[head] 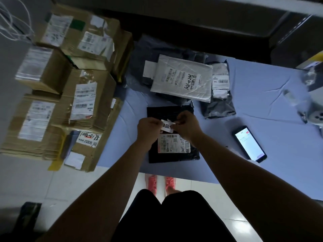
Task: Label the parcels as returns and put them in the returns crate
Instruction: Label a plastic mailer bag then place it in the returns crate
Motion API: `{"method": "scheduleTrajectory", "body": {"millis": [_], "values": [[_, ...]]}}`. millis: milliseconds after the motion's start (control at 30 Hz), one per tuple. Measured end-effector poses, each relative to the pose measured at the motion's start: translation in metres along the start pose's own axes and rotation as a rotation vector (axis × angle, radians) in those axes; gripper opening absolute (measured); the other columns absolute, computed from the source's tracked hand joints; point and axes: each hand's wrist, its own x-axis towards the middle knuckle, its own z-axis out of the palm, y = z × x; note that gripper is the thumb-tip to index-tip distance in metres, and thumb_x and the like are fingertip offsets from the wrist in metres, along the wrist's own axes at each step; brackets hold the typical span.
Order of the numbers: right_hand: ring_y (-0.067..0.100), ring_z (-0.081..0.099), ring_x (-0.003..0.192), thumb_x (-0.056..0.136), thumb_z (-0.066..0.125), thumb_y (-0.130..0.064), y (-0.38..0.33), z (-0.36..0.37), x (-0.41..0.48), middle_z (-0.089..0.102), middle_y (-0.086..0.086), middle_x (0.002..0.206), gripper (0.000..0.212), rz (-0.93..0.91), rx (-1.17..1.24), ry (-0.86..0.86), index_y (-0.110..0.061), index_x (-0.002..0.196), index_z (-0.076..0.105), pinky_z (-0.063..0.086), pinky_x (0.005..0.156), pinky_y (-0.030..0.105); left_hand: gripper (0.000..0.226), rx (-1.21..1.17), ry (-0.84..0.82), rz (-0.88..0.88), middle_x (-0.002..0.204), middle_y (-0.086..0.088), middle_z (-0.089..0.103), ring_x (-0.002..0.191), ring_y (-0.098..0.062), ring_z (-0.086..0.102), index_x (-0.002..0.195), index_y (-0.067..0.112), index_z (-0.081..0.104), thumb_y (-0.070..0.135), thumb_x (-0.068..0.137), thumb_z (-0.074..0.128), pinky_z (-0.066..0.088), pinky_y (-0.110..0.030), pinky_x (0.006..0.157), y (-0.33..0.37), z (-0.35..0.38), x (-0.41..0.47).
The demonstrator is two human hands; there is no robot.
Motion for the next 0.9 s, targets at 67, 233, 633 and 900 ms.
{"method": "scheduleTrajectory", "body": {"millis": [67,233,633,900], "values": [[0.013,0.049,0.063,0.072,0.074,0.0,0.0,0.005,0.004,0.058,-0.002,0.076,0.031,-0.064,-0.105,0.027,-0.018,0.08,0.05,0.044,0.051,0.024,0.018,0.158,0.062,0.099,0.078,0.0,0.073,0.069,-0.015,0.07,0.07,0.022,0.069,0.014,0.086,0.071,0.054,-0.024,0.063,-0.007,0.003,0.002],[0.012,0.06,0.07,0.077,0.068,-0.002,0.009,0.02,0.023,0.066,0.0,0.081,0.019,-0.269,-0.385,0.015,-0.02,0.071,0.067,0.041,0.061,0.018,0.015,0.393,0.177,0.254,0.078,0.002,0.069,0.072,-0.014,0.062,0.078,0.02,0.064,0.014,0.092,0.063,0.048,-0.027,0.063,-0.026,0.014,0.003],[0.022,0.046,0.111,0.086,0.067,-0.05,0.016,0.023,0.016,0.053,-0.002,0.115,0.024,-0.328,-0.743,0.02,-0.036,0.103,0.076,0.035,0.096,0.037,0.031,0.627,0.059,0.46,0.111,-0.005,0.051,0.085,-0.026,0.061,0.127,0.021,0.059,0.024,0.096,0.058,0.052,-0.034,0.072,-0.043,0.016,0.007],[0.028,0.047,0.114,0.092,0.066,-0.034,0.025,0.005,0.012,0.049,0.007,0.124,0.027,0.038,-0.505,0.164,-0.023,0.117,0.067,0.046,0.092,0.043,0.039,0.695,0.174,0.381,0.104,-0.01,0.055,0.084,-0.029,0.064,0.12,0.017,0.067,0.037,0.087,0.071,0.055,-0.037,0.072,-0.043,-0.01,0.005]]}}
